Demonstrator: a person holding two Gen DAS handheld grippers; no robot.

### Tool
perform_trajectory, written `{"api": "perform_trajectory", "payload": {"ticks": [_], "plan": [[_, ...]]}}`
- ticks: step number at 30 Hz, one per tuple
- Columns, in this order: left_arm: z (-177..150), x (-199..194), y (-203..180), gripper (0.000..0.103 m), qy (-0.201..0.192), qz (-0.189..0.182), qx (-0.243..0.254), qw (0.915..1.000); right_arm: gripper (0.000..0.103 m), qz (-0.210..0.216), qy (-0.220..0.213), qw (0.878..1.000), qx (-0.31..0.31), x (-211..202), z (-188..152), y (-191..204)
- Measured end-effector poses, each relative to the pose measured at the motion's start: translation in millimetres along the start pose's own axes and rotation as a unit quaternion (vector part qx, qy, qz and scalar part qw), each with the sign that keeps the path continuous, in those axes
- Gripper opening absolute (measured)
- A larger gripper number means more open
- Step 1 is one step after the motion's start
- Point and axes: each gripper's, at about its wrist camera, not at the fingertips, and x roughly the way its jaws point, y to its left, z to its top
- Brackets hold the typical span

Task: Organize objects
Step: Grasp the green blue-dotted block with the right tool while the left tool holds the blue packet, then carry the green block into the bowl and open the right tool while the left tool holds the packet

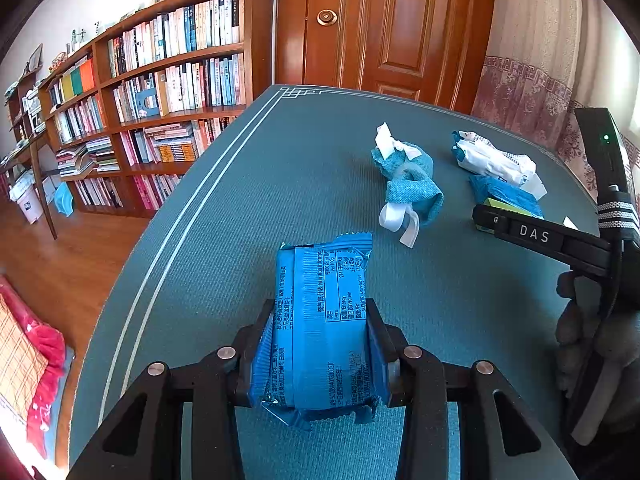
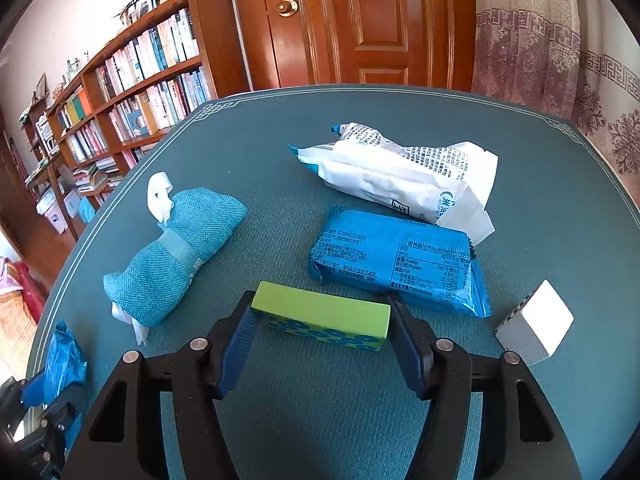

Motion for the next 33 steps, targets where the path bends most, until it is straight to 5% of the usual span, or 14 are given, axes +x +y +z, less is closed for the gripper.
{"api": "perform_trajectory", "payload": {"ticks": [33], "plan": [[-2.5,-8.3,-24.0,0.043,0.002,0.015,0.022,0.9996,0.064,0.027,-0.011,0.999,0.037,-65.9,-47.2,-46.1]]}}
